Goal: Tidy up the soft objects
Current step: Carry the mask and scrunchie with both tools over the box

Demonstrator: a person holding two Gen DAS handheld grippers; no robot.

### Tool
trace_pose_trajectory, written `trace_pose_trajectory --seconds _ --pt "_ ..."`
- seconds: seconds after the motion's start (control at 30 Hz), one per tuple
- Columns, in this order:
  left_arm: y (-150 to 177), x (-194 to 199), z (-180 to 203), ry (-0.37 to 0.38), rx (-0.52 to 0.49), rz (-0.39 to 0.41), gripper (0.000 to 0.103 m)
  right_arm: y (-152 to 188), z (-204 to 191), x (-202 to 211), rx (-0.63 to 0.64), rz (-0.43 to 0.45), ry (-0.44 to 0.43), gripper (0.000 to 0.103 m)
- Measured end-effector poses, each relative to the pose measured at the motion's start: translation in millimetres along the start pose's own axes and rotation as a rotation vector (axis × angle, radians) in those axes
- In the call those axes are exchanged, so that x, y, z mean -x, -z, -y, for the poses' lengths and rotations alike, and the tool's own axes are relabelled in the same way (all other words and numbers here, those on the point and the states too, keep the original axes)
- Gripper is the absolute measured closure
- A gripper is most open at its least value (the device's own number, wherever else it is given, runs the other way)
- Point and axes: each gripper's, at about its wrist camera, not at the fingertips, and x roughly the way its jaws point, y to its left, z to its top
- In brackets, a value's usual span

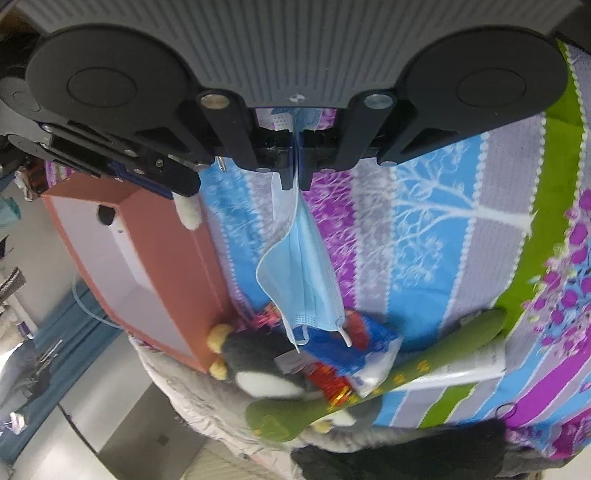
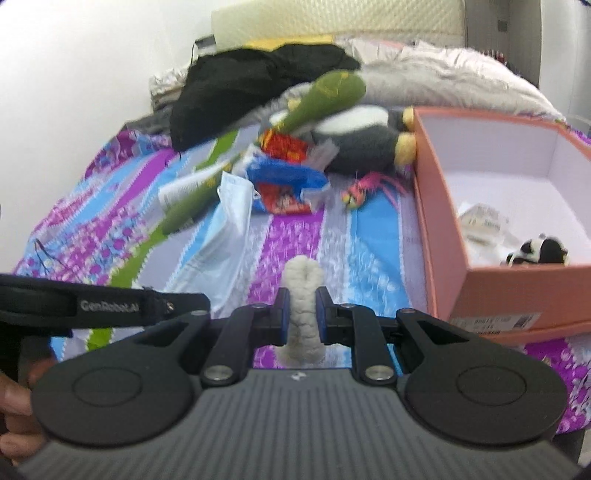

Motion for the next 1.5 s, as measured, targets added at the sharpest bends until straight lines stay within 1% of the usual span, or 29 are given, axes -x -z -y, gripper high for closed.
trace_pose_trajectory --seconds 0.27,0.4,0.6,0.7,0.9,1.03,1.1,1.2,1.33,1.5 --pt "-36 19 39 0.055 -0.077 0.074 0.1 -37 14 27 0.012 0.094 0.009 0.084" --pt "-59 24 62 0.093 -0.113 0.102 0.1 -58 23 40 0.026 0.144 0.034 0.084" --pt "-92 22 96 0.141 -0.173 0.115 0.1 -82 43 50 0.011 0.184 0.066 0.084" --pt "-105 20 112 0.174 -0.182 0.115 0.1 -91 58 56 -0.016 0.2 0.075 0.084" --pt "-128 21 152 0.25 -0.211 0.119 0.1 -108 89 69 -0.06 0.199 0.114 0.084" --pt "-136 8 182 0.277 -0.241 0.103 0.1 -113 112 78 -0.08 0.211 0.167 0.084" --pt "-138 -3 195 0.293 -0.251 0.08 0.1 -112 127 79 -0.108 0.195 0.184 0.084" --pt "-139 -27 210 0.306 -0.276 0.044 0.1 -110 156 71 -0.181 0.124 0.188 0.084" --pt "-135 -68 227 0.303 -0.318 -0.025 0.1 -99 190 56 -0.245 0.051 0.208 0.084" --pt "-129 -122 241 0.296 -0.324 -0.114 0.1 -83 220 34 -0.284 -0.006 0.259 0.084"
